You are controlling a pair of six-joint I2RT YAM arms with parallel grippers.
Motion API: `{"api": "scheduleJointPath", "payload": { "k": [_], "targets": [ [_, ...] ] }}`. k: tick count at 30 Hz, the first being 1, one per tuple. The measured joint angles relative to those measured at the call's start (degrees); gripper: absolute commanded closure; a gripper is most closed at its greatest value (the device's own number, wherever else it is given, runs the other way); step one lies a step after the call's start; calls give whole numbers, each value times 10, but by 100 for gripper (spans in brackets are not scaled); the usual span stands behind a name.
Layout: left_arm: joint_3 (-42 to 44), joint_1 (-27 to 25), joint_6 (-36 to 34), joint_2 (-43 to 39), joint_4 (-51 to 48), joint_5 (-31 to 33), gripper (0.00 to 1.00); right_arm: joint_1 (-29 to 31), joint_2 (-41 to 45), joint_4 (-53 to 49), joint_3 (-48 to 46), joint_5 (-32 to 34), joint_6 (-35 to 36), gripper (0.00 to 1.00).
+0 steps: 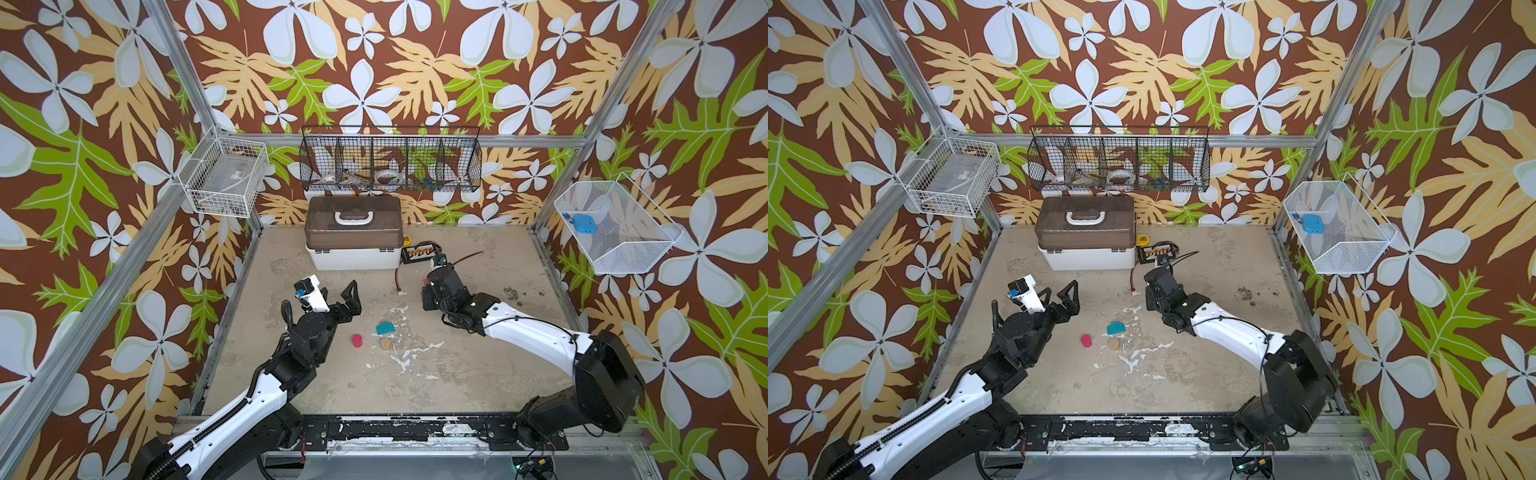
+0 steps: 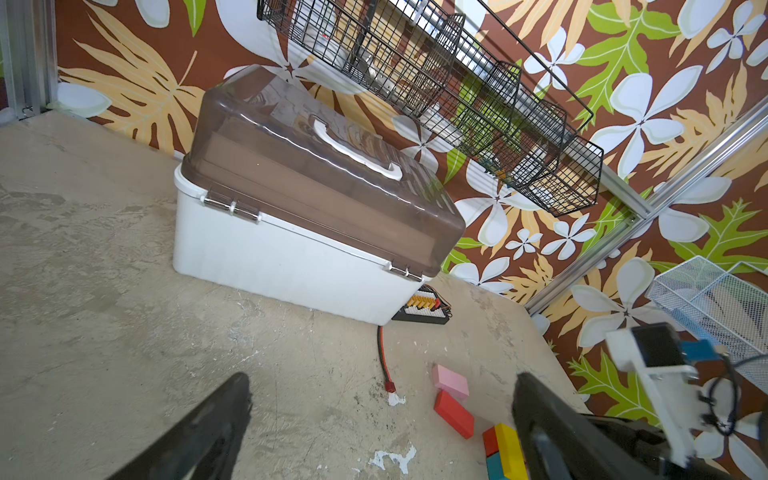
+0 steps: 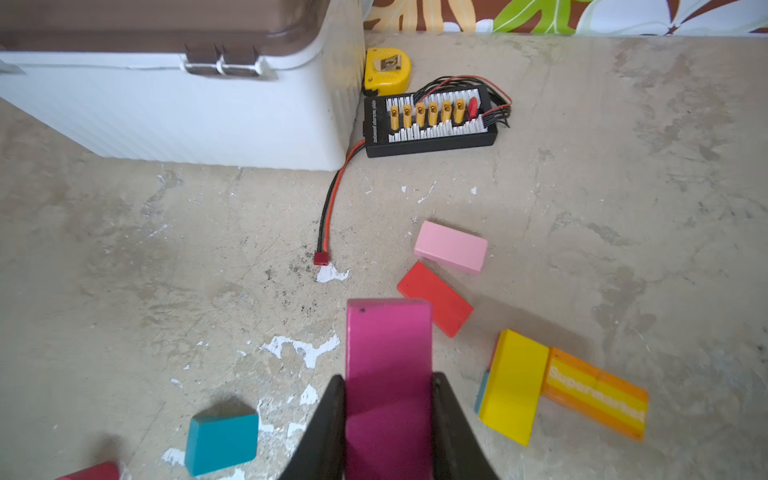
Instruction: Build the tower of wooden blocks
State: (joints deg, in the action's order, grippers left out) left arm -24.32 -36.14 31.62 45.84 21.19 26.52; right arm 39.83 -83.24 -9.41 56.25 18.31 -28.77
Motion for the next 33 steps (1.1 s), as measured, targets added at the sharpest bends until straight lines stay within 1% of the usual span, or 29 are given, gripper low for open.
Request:
{"api": "scheduleJointPath", "payload": {
  "k": [2,3,5,7,9,12,18,20,23,27,33],
  "targets": [
    [0,0,0,1,0,0,1,0,33,0,-18,7,-12,87],
    [0,0,0,1,0,0,1,0,44,-6,-20,16,-22,92],
    [0,0,0,3,0,0,1,0,50,-27,-9,37,-44,100],
    [0,0,0,3,0,0,0,0,49,-52,4,60,-71,100],
    [0,0,0,2,0,0,0,0,47,-74,7,78,-97,94],
    [0,0,0,1,0,0,0,-1,48,-91,-5,90,-117,91],
    [2,0,0,-3,0,0,0,-31,55,-88,-33,77,-132,94],
    [2,0,0,-2,0,0,0,-38,52,-86,-41,73,-136,100],
    [2,0,0,-1,0,0,0,-47,43,-82,-46,57,-149,100],
    [2,0,0,-1,0,0,0,-64,45,-76,-62,39,-189,100],
    [3,0,0,2,1,-1,0,-67,42,-85,-36,23,-223,100]
  ]
}}
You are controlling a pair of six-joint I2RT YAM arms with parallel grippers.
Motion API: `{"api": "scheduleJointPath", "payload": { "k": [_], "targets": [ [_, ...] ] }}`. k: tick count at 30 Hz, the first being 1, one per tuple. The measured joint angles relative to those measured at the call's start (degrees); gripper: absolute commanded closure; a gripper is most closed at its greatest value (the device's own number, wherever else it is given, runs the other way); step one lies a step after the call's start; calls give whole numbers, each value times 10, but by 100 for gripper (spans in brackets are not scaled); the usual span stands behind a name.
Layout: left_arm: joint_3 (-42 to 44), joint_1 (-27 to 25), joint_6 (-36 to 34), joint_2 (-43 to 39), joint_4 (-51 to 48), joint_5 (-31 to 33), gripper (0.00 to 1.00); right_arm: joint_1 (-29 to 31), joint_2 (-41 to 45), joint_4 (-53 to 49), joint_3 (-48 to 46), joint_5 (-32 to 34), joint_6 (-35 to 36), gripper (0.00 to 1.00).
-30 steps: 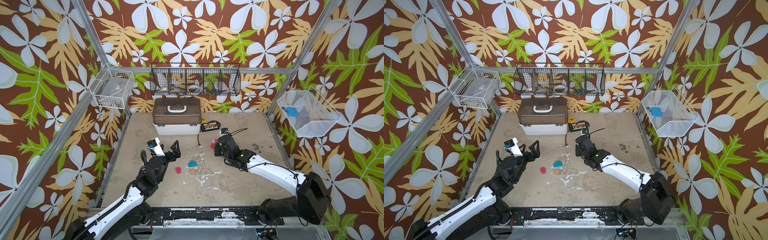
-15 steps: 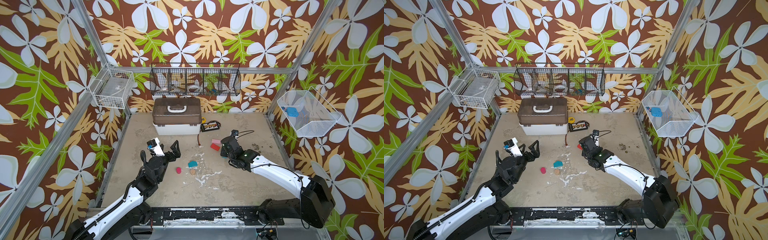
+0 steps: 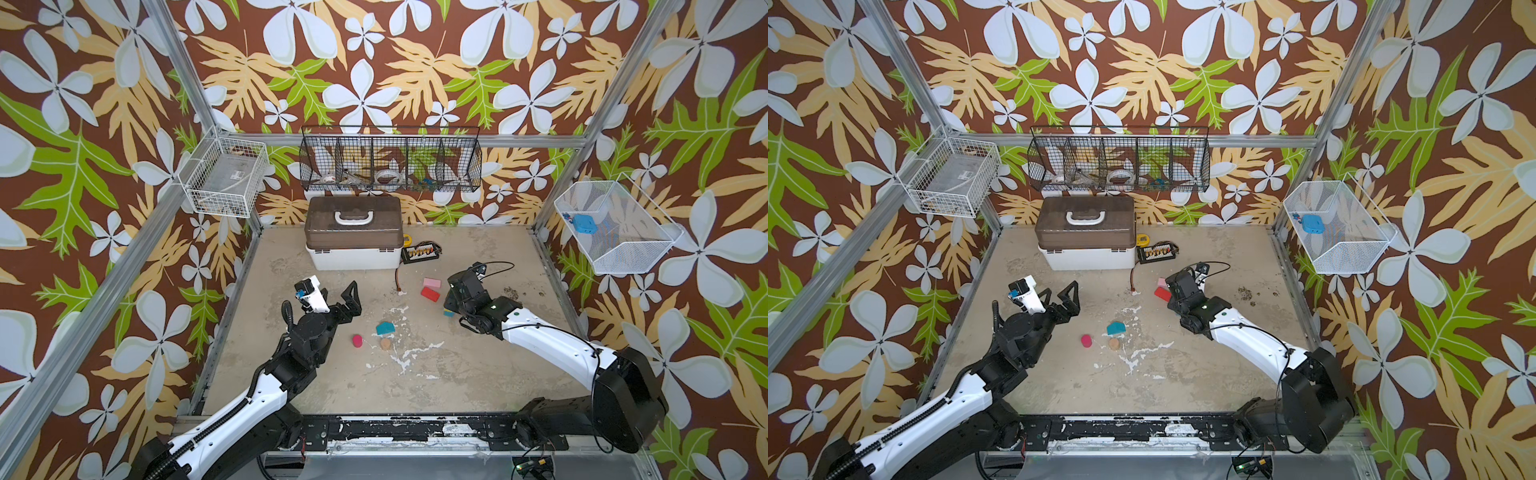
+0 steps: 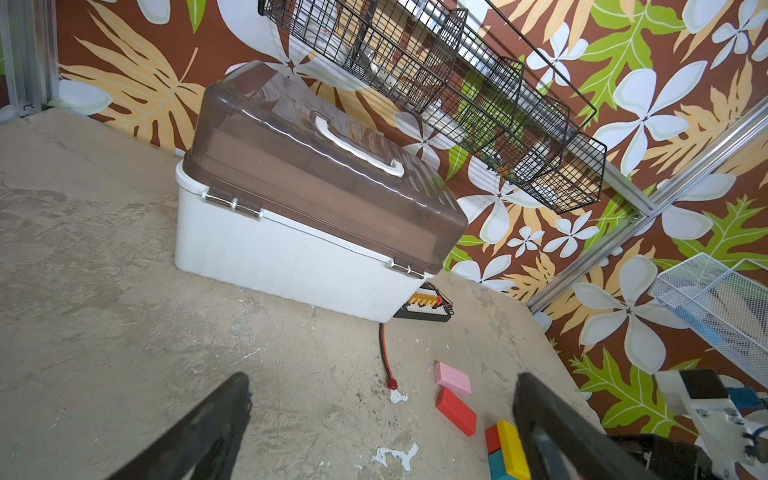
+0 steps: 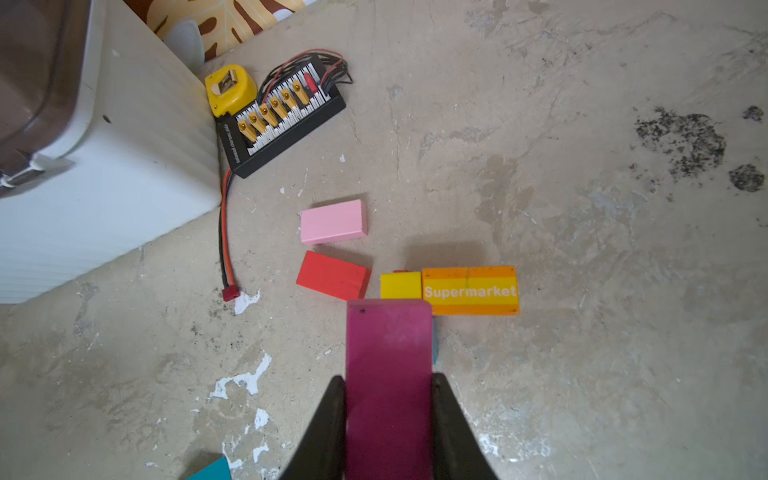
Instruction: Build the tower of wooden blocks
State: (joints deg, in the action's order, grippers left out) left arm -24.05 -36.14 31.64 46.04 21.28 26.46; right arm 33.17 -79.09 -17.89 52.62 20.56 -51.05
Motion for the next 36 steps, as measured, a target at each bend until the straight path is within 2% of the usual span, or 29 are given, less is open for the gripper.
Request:
{"api": "scheduleJointPath", "payload": {
  "k": [8,10,12,21,25,28,36],
  "targets": [
    [0,0,0,1,-1,-2,0,-2,-30,3,8,-30,23,93],
    [0,0,0,-2,-1,-2,0,-9,-30,1,5,-30,25,94],
    [0,0,0,-3,0,-2,0,-21,-32,-7,2,-29,23,100],
    [0,0,0,-2,0,-4,0,-50,-102,-79,57,-54,-47,100],
    [0,0,0,-2,0,-4,0,-49,-104,-93,57,-62,-81,100],
    [0,0,0,0,0,-4,0,-50,-103,-113,68,-61,-110,93],
    [-2,0,0,6,-2,-10,3,-50,-128,-183,136,-54,-183,93]
  ]
}}
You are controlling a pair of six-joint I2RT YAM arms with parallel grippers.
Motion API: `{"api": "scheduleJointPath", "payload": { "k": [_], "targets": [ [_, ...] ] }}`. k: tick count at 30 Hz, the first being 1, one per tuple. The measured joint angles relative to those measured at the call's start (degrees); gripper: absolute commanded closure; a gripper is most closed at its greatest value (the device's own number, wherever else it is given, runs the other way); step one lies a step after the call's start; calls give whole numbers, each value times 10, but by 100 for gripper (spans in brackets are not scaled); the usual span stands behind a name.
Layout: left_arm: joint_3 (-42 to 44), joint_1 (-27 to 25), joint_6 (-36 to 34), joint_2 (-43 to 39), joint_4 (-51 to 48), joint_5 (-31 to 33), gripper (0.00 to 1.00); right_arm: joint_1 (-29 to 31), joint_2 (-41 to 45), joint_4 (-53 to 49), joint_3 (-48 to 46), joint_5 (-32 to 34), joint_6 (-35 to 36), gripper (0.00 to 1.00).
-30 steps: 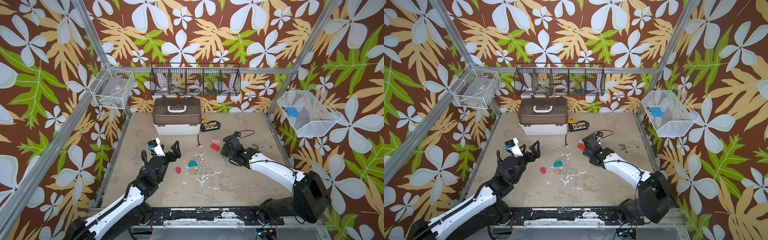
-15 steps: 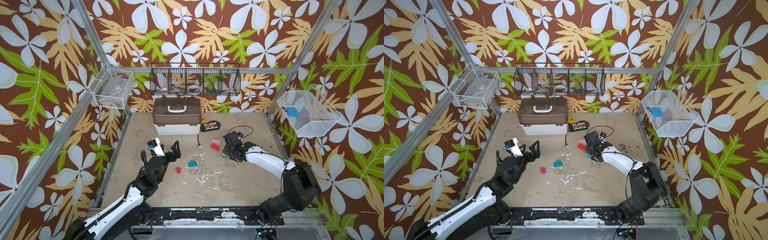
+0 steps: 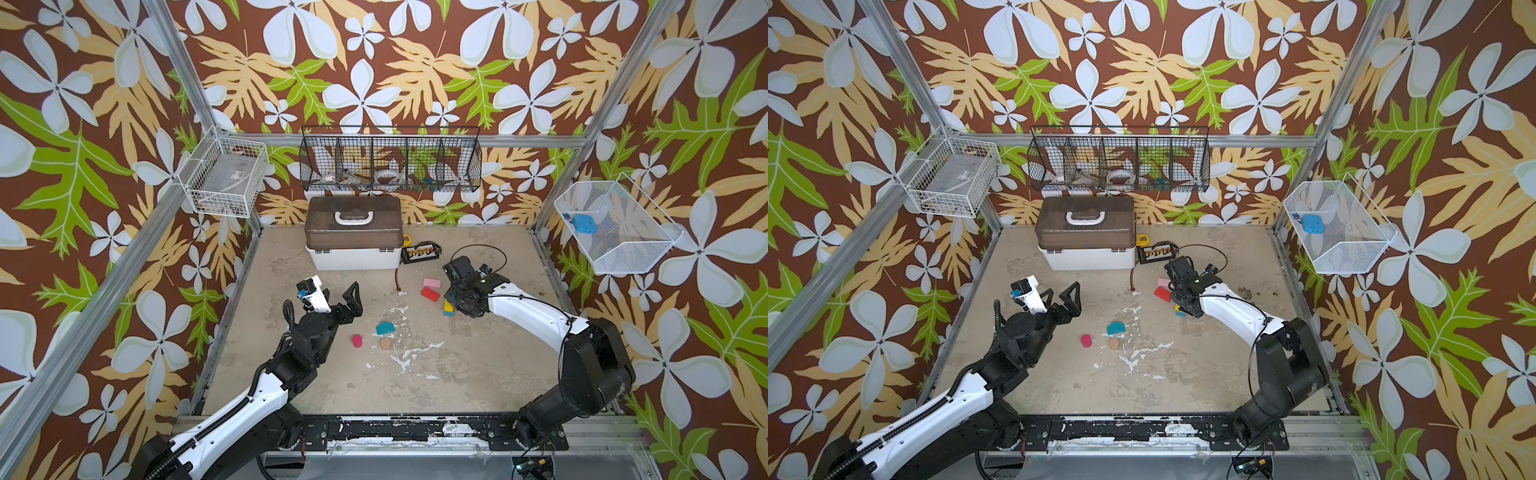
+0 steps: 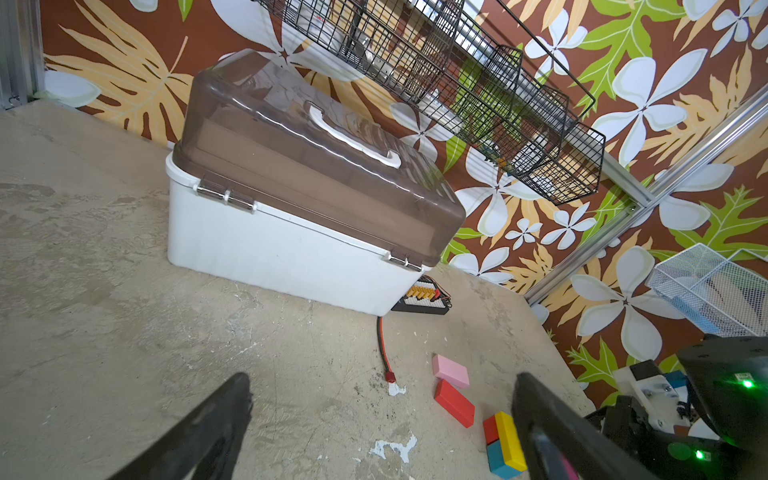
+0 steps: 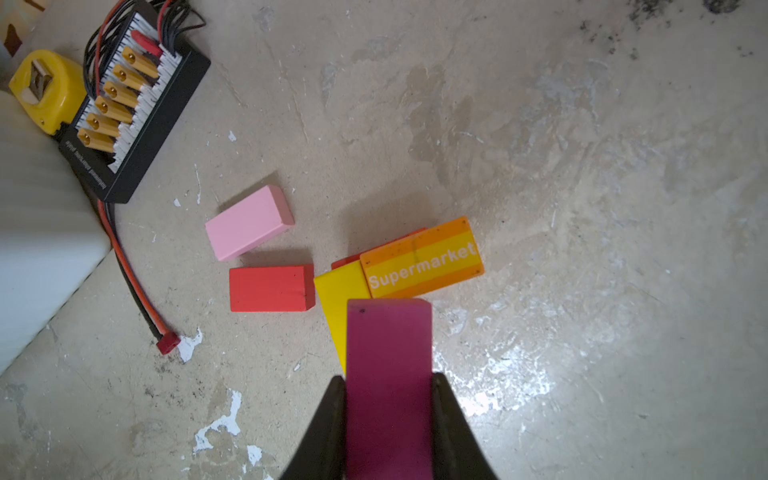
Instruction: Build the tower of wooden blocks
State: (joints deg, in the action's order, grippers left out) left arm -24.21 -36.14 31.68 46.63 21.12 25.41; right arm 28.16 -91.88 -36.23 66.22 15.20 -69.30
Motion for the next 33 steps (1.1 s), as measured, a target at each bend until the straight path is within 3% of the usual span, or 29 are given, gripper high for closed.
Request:
{"api": "scheduleJointPath", "payload": {
  "k": [7,11,16,19,22,29,33],
  "targets": [
    [-24,0,0,25,-16,-11,5,0,-32,-39,44,-16,-25,93],
    [-37,0,0,44,-25,-28,0,0,-34,-45,48,-19,-32,85],
    [-46,0,-1,64,-30,-37,0,0,-34,-53,52,-14,-40,85],
    [-52,0,-1,75,-34,-43,0,0,-37,-56,52,-10,-42,87],
    [-57,0,-1,80,-34,-46,0,0,-39,-51,48,-7,-40,96],
    [-58,0,-3,79,-34,-49,0,5,0,35,1,-20,81,98],
    [-58,0,-3,80,-34,-49,0,8,71,114,-64,-26,184,89]
  ]
}}
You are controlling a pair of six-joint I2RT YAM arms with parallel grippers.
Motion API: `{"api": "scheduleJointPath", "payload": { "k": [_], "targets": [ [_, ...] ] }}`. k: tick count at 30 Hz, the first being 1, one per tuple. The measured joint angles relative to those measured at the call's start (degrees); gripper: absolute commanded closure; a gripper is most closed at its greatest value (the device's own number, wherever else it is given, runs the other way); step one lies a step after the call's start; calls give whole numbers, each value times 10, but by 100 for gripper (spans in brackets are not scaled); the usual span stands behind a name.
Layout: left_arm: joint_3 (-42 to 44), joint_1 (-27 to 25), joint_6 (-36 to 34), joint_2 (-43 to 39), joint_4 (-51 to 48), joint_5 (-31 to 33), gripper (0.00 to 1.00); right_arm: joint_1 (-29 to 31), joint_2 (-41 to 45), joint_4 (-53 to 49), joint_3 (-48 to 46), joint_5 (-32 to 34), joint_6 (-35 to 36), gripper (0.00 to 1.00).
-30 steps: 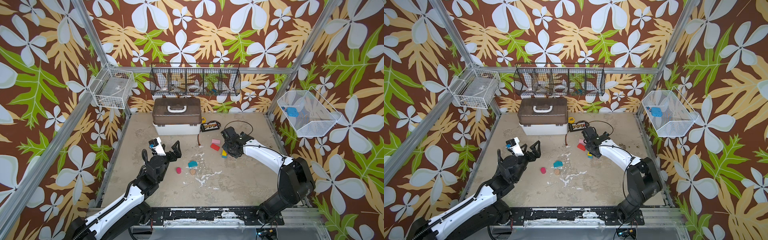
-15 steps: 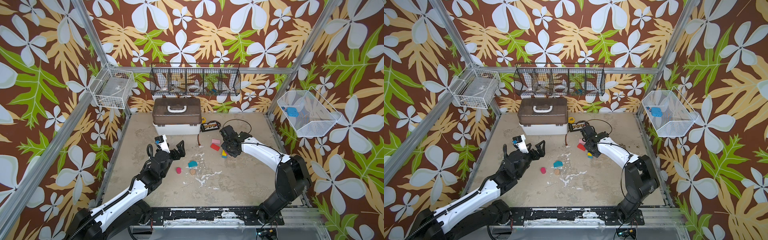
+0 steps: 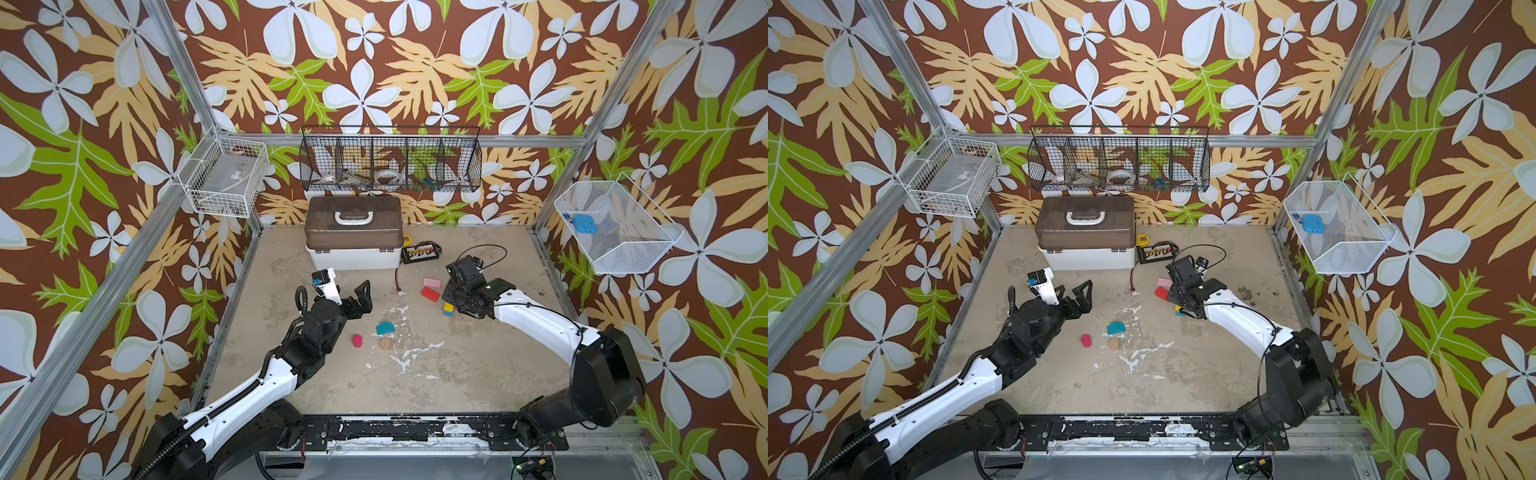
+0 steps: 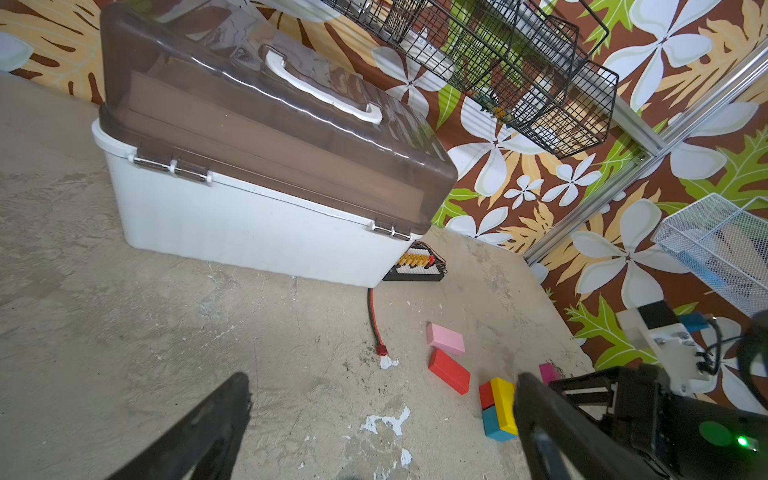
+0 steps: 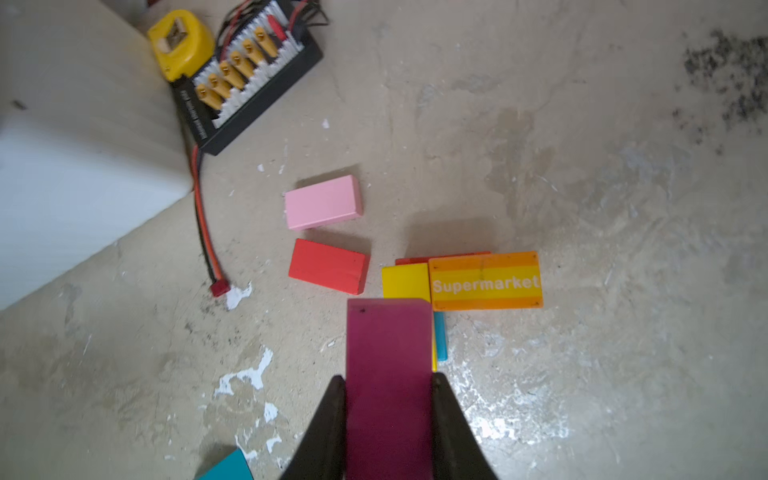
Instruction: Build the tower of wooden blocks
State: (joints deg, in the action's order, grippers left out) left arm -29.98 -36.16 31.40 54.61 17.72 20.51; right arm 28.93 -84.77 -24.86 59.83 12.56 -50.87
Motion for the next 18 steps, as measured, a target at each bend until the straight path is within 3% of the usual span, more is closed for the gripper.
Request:
{"api": "scheduleJointPath", "payload": {
  "k": [3,7,10,18],
  "targets": [
    [0,0,0,2,0,0,0,-1,36,33,-34,2,60,90],
    [0,0,0,2,0,0,0,-1,19,36,-18,14,110,90],
    [0,0,0,4,0,-2,0,-1,-9,33,-7,14,129,86],
    [-5,0,0,17,-1,-11,0,-1,-40,29,-6,14,145,87]
  ]
}}
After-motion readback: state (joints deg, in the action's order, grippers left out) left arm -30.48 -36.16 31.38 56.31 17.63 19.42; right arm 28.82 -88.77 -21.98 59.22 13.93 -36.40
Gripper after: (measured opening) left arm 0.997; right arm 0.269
